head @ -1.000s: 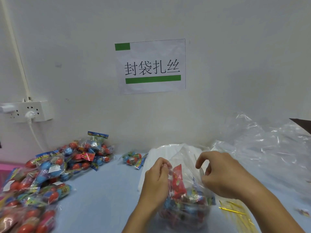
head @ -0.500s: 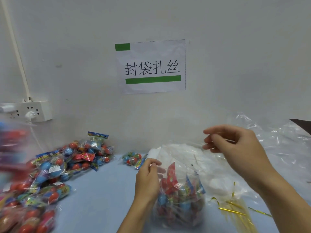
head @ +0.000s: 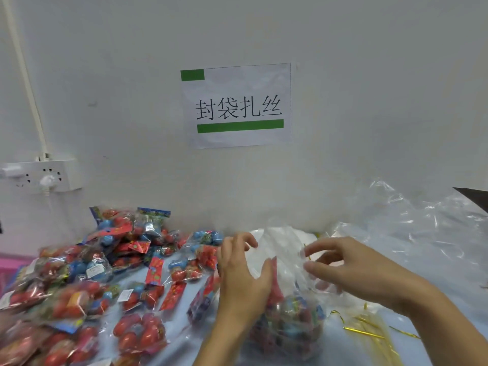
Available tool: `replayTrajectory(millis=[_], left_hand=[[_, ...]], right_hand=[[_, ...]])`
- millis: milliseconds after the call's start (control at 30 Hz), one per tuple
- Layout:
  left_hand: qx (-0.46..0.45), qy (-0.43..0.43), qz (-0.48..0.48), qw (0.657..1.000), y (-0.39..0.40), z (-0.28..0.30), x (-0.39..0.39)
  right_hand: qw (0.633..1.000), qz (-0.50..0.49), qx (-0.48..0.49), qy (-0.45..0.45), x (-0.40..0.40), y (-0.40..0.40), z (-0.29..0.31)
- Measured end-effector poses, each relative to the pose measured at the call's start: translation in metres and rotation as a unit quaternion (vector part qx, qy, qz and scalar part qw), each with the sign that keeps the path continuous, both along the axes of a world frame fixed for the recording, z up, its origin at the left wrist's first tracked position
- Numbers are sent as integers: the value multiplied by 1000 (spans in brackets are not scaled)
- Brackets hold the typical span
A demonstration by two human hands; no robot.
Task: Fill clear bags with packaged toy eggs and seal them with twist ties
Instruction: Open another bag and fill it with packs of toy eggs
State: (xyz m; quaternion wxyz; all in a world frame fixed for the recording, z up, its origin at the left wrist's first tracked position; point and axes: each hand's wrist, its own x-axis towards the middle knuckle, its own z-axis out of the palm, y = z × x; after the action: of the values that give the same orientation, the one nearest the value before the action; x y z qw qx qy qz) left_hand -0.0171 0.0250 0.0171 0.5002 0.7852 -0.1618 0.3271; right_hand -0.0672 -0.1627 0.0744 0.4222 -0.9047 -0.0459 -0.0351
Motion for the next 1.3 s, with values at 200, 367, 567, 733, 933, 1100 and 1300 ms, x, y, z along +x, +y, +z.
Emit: replayTrajectory(millis=[200, 367, 567, 733, 933, 1100, 1300], left_hand=[[42, 67, -197, 977, -5, 2, -10], [51, 39, -169, 983, -11, 2, -9], [-234, 37, -101, 966, 3, 10, 1], [-304, 27, -68, 950, 7, 13, 2], [-273, 58, -173, 945, -4, 17, -7], [-187, 83, -262, 943, -9, 15, -13], [-209, 67, -211, 953, -5, 14, -11]], right_hand=[[995, -39, 75, -44, 9, 17, -5], [971, -92, 215, -54, 18, 22, -12], [880, -175, 437, -71, 21, 5, -5], [957, -155, 237, -62, 17, -4, -7], [975, 201, 96, 22, 4, 27, -13], [981, 141, 105, -85, 14, 45, -23], [973, -25, 201, -107, 26, 33, -30]])
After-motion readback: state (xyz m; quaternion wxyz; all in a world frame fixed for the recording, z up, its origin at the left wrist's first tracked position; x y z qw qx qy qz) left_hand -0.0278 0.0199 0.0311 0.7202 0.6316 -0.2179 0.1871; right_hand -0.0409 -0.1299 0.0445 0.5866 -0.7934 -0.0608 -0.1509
